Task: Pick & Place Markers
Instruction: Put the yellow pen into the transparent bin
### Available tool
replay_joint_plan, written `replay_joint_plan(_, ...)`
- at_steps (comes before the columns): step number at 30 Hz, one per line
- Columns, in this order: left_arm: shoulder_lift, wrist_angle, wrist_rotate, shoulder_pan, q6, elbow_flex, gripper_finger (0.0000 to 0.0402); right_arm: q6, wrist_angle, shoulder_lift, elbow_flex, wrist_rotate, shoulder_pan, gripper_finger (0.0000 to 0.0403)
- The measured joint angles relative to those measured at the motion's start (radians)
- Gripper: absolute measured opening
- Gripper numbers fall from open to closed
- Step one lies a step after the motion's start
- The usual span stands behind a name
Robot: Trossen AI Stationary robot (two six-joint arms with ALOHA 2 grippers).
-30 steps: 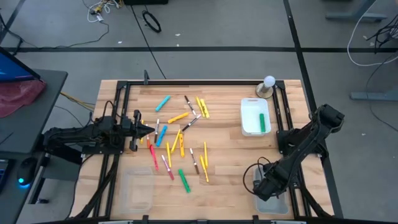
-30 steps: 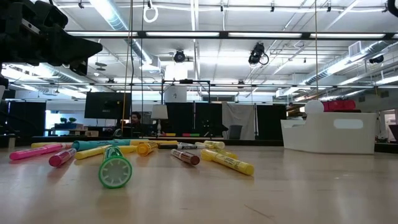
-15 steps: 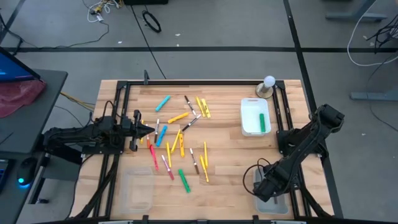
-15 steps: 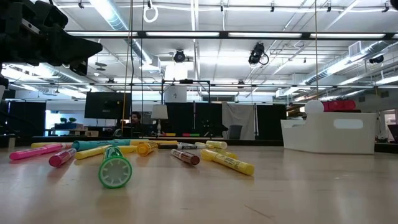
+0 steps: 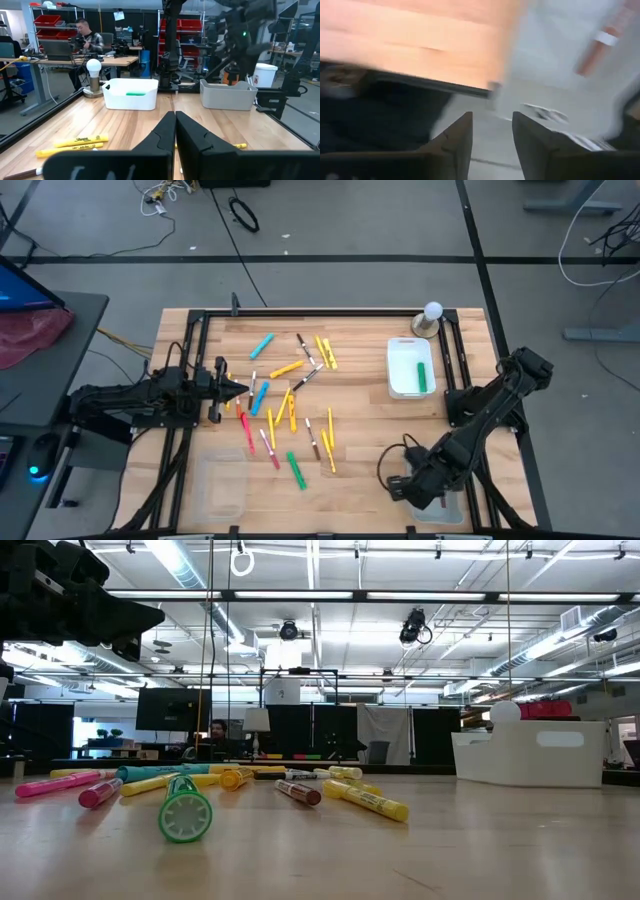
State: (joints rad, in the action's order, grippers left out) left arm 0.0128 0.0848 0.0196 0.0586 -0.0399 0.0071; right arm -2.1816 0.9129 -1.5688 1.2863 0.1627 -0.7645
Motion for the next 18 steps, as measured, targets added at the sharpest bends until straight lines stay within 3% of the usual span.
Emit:
replay_joint_plan(5, 0.0, 0.0, 0.0, 0.0, 0.0, 0.0, 0.0018, 0.225, -0.024, 0.0, 0.021, -0.22, 0.075, 0.0125)
replay_joint_plan(10, 0.0, 0.0, 0.0, 0.0, 0.0, 0.0, 0.0018, 0.565, -0.085, 0.0, -0.006, -0.597, 0.161, 0.0121)
replay_joint_plan(14, 0.0, 0.0, 0.0, 0.0, 0.0, 0.0, 0.0018, 0.858, -0.318, 0.0, -0.081, -0.884, 0.224, 0.0121)
replay_joint_plan(18, 0.0, 0.0, 0.0, 0.0, 0.0, 0.0, 0.0018, 1.122, -0.645, 0.0, -0.203, -0.936, 0.293, 0.012)
